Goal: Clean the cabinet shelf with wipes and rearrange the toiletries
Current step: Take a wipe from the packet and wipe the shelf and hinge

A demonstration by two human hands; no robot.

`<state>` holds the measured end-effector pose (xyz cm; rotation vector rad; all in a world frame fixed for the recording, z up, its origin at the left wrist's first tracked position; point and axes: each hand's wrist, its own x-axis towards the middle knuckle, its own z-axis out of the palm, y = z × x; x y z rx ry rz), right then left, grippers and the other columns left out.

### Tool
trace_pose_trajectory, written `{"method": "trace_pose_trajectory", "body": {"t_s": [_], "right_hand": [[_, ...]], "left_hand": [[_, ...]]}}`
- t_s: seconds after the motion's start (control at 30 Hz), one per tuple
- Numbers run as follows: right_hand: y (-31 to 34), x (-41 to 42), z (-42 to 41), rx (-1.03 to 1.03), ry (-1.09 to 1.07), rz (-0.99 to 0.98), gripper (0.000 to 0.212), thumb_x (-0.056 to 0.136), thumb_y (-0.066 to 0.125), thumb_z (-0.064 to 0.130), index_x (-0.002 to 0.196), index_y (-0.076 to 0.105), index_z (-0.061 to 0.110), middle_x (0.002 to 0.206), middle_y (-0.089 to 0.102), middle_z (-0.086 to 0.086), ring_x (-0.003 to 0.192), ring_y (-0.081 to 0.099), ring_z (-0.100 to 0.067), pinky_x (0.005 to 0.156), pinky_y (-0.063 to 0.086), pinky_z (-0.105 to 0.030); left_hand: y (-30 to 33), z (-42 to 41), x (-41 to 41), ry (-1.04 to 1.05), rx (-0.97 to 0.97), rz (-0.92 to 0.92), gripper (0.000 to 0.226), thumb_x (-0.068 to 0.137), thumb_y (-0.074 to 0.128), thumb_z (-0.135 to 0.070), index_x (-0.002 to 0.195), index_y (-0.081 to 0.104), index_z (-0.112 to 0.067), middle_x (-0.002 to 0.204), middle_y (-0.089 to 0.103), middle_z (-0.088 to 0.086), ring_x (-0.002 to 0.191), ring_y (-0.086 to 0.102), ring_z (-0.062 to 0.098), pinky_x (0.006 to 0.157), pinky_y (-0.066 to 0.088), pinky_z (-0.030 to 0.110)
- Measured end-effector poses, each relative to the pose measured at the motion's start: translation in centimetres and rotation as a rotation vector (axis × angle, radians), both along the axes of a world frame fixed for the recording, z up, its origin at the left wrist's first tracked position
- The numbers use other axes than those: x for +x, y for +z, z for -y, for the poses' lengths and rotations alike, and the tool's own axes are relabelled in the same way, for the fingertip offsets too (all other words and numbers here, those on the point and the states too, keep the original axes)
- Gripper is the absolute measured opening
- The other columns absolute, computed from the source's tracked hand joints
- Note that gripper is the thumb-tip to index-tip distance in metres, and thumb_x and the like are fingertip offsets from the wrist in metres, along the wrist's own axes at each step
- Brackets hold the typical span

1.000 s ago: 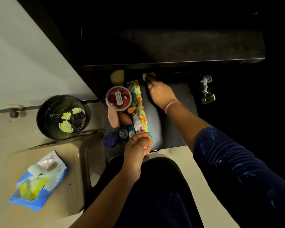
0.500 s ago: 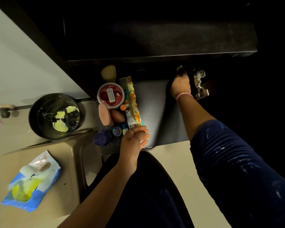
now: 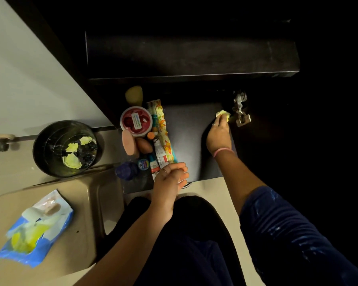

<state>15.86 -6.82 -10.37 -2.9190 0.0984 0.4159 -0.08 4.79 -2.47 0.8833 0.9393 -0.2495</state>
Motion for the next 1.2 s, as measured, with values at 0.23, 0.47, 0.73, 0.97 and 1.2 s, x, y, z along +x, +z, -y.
{"method": "trace_pose_trajectory", "body": {"t_s": [0.23, 0.47, 0.73, 0.97, 1.2], "right_hand": [[0.0, -4.2, 2.6, -0.005, 0.021, -0.058, 0.057, 0.093, 0.022, -0.007, 0.148, 0.009, -0.001, 0.158, 0.001, -0.015, 0.146, 0.006, -0.027, 0.117, 0.01, -0.026], [1.8, -10.7, 5.8, 0.028, -0.1, -0.037, 0.051, 0.093, 0.035, -0.001, 0.143, 0.03, 0.003, 0.149, 0.027, -0.013, 0.12, 0.044, -0.024, 0.097, 0.038, -0.022], [5.2, -14.2, 8.1, -0.188, -0.122, -0.172, 0.033, 0.098, 0.041, 0.025, 0.096, 0.065, 0.003, 0.096, 0.066, -0.015, 0.08, 0.067, -0.028, 0.069, 0.055, -0.032], [8.8, -5.2, 3.8, 0.151, -0.031, 0.195, 0.025, 0.09, 0.058, 0.015, 0.111, 0.059, 0.002, 0.108, 0.061, -0.019, 0.096, 0.062, -0.033, 0.081, 0.05, -0.034], [8.2, 6.1, -1.6, -0.098, 0.329, 0.037, 0.035, 0.092, 0.041, 0.0, 0.123, 0.057, 0.003, 0.119, 0.058, -0.025, 0.11, 0.056, -0.041, 0.093, 0.044, -0.042]], "left_hand": [[0.6, 0.3, 0.1, -0.023, 0.019, 0.018, 0.024, 0.091, 0.051, -0.002, 0.079, 0.064, -0.018, 0.085, 0.065, 0.003, 0.082, 0.064, 0.015, 0.072, 0.049, 0.023], [0.7, -0.2, -0.2, -0.043, 0.037, 0.043, 0.021, 0.09, 0.052, -0.002, 0.082, 0.064, -0.018, 0.092, 0.065, 0.005, 0.089, 0.065, 0.018, 0.073, 0.049, 0.023], [0.8, 0.0, -0.6, -0.056, 0.03, 0.032, 0.022, 0.09, 0.053, -0.003, 0.08, 0.066, -0.017, 0.094, 0.067, 0.006, 0.092, 0.065, 0.02, 0.073, 0.05, 0.024], [1.1, 0.2, -0.4, -0.067, 0.056, 0.051, 0.021, 0.091, 0.053, -0.003, 0.081, 0.065, -0.018, 0.093, 0.066, 0.005, 0.09, 0.065, 0.018, 0.074, 0.05, 0.024], [0.1, -0.7, -1.1, -0.026, 0.052, 0.038, 0.021, 0.09, 0.052, -0.001, 0.081, 0.063, -0.017, 0.087, 0.064, 0.002, 0.083, 0.063, 0.012, 0.072, 0.048, 0.024]]}}
